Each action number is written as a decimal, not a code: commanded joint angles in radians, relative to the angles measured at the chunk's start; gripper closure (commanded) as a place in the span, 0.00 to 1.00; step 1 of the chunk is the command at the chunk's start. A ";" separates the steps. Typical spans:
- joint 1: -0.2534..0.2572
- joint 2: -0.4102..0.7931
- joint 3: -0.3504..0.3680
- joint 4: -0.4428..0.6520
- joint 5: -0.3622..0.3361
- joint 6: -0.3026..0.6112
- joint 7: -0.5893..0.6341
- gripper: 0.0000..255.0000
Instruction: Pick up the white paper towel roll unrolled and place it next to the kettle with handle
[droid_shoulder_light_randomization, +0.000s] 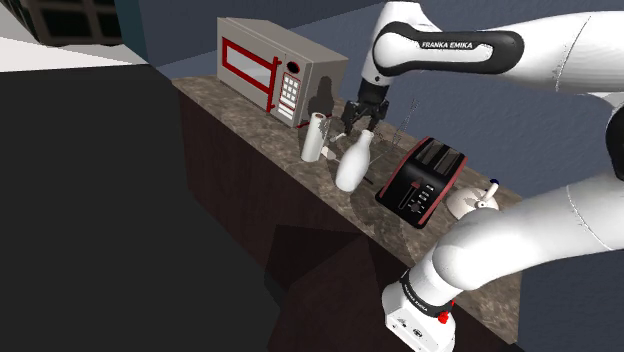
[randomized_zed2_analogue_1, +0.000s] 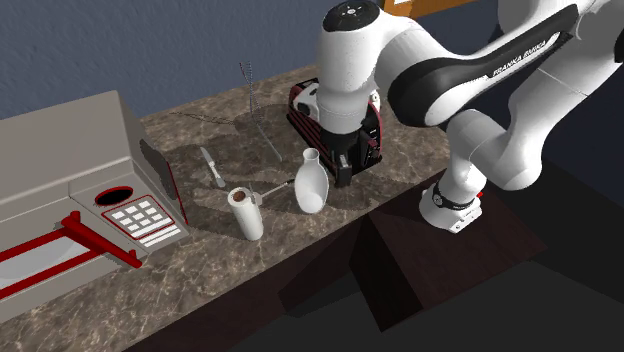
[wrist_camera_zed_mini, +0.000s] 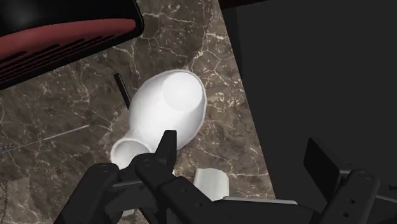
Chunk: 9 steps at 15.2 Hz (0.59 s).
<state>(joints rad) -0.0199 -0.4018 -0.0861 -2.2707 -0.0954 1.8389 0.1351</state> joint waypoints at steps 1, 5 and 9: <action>-0.001 0.075 -0.008 0.051 0.002 0.034 -0.007 0.00; -0.005 0.224 -0.023 0.157 0.011 0.093 -0.022 0.00; -0.011 0.373 -0.035 0.284 0.027 0.132 -0.039 0.00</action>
<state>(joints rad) -0.0285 -0.0758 -0.1173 -2.0248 -0.0738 1.9569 0.1025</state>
